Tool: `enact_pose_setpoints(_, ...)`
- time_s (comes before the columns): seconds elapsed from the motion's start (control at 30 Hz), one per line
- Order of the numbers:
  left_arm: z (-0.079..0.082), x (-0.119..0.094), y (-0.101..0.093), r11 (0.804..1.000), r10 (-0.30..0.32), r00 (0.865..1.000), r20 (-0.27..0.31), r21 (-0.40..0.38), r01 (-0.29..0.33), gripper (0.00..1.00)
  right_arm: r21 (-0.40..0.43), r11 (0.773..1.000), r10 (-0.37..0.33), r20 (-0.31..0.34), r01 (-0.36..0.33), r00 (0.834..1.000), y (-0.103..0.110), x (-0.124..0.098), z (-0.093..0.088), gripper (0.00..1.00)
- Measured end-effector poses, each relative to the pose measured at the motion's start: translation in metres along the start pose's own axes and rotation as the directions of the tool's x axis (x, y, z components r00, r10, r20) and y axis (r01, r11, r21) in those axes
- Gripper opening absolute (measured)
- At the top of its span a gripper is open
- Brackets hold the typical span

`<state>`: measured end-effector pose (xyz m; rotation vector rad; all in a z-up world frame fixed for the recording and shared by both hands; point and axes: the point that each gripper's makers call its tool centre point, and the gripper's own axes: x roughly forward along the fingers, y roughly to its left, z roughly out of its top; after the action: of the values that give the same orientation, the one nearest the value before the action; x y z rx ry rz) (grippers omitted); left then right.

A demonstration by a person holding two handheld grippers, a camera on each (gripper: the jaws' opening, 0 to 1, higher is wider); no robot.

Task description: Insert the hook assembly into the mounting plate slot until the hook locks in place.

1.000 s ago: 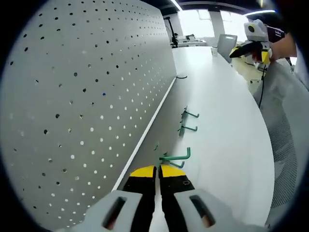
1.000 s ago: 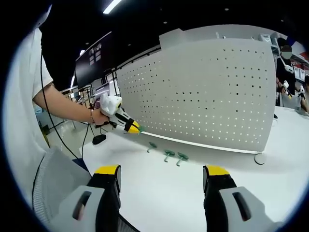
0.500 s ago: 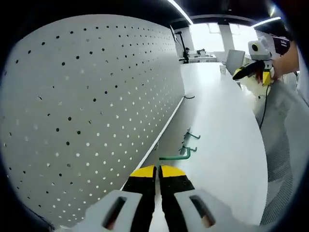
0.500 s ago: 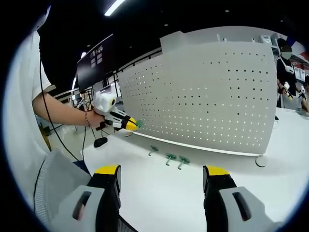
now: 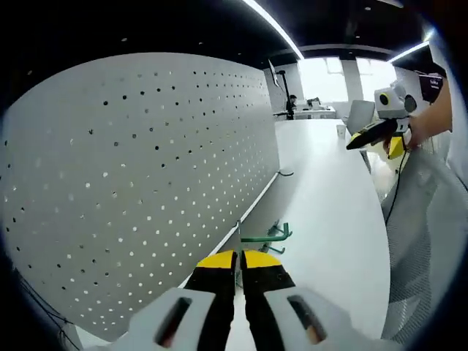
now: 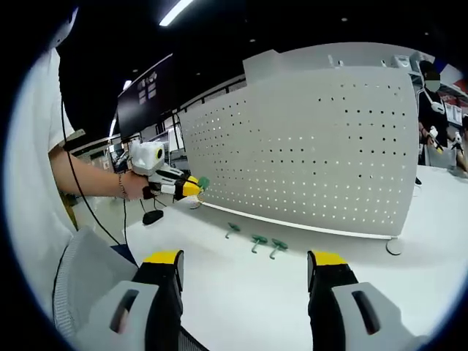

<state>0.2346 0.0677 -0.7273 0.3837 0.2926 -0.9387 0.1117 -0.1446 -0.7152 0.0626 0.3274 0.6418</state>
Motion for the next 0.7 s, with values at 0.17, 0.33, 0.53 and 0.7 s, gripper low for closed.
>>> enact_pose_setpoints(0.17,0.012,-0.008,-0.001,0.999,0.024,0.999,0.047,-0.030,-0.023,0.02,-0.007,1.000,0.004,-0.007,-0.004,1.000,0.001,0.001,-0.001,0.67)
enact_pose_setpoints(0.33,0.024,-0.015,-0.006,0.998,0.045,0.995,0.090,-0.058,-0.040,0.02,-0.012,1.000,0.010,-0.010,-0.010,1.000,0.003,0.001,0.000,0.67)
enact_pose_setpoints(0.53,0.038,-0.020,-0.012,0.995,0.059,0.989,0.139,-0.084,-0.047,0.02,-0.014,1.000,0.016,-0.012,-0.016,1.000,0.003,0.001,0.000,0.67)
enact_pose_setpoints(0.7,0.057,-0.027,-0.020,0.995,0.053,0.980,0.190,-0.091,-0.037,0.02,-0.015,1.000,0.017,-0.008,-0.017,1.000,0.003,0.000,0.002,0.67)
